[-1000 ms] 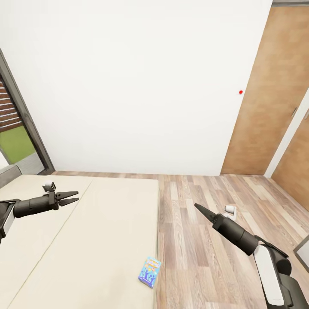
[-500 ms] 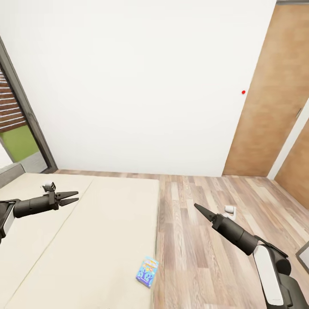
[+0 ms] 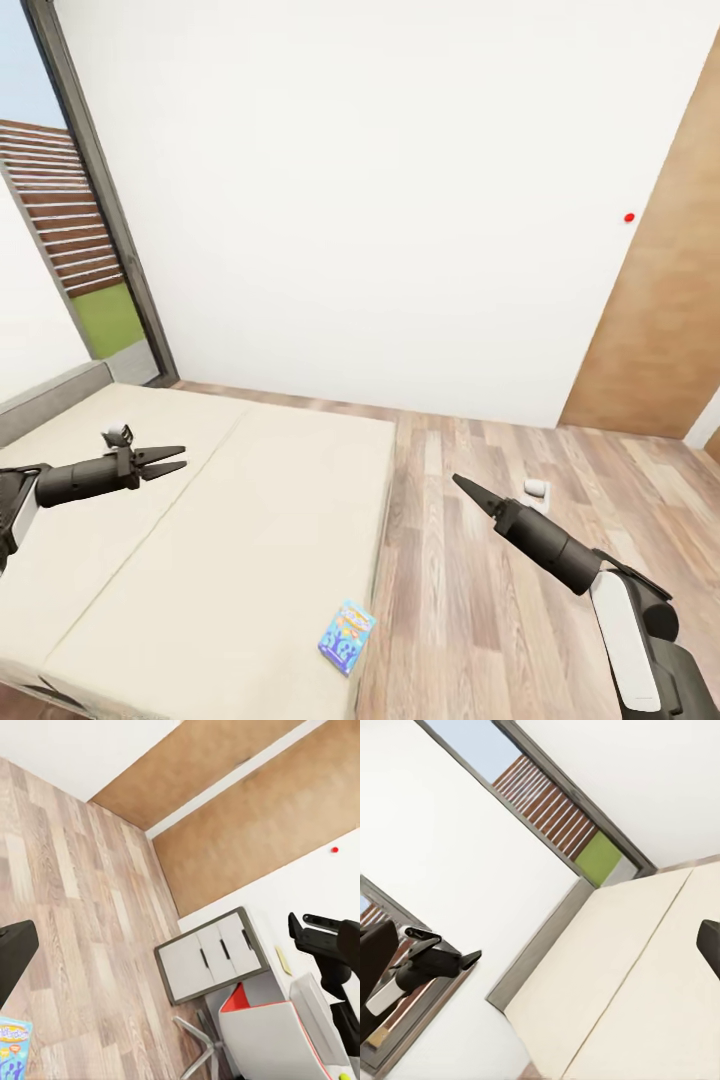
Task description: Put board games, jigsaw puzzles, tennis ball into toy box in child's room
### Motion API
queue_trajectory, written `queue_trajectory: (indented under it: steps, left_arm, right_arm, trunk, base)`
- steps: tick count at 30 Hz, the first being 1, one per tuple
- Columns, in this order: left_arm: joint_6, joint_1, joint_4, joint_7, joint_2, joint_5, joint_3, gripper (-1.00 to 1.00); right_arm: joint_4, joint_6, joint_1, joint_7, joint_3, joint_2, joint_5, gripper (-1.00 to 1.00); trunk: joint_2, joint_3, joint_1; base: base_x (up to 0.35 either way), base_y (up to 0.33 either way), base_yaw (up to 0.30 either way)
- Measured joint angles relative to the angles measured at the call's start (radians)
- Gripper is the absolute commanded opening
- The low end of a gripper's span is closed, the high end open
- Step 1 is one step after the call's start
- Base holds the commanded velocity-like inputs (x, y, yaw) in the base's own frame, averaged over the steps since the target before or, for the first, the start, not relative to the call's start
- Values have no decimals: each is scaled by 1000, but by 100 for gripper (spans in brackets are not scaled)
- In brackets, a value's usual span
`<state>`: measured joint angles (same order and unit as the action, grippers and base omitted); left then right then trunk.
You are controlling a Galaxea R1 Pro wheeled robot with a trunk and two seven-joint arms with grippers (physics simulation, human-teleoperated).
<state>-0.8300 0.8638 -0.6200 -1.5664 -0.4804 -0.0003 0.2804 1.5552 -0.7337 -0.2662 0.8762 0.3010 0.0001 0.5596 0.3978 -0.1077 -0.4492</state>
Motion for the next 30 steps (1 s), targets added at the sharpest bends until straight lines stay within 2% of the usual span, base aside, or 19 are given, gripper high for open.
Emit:
queue_trajectory:
  steps: [19,30]
  left_arm:
    - [0,0,0,0,3,0,0,100]
    - [0,0,0,0,3,0,0,100]
  right_arm:
    - [0,0,0,1,0,0,0,100]
    - [0,0,0,1,0,0,0,100]
  trunk:
    - [0,0,0]
    - [0,0,0]
  base:
    - [99,-180,291]
    - [19,-207,291]
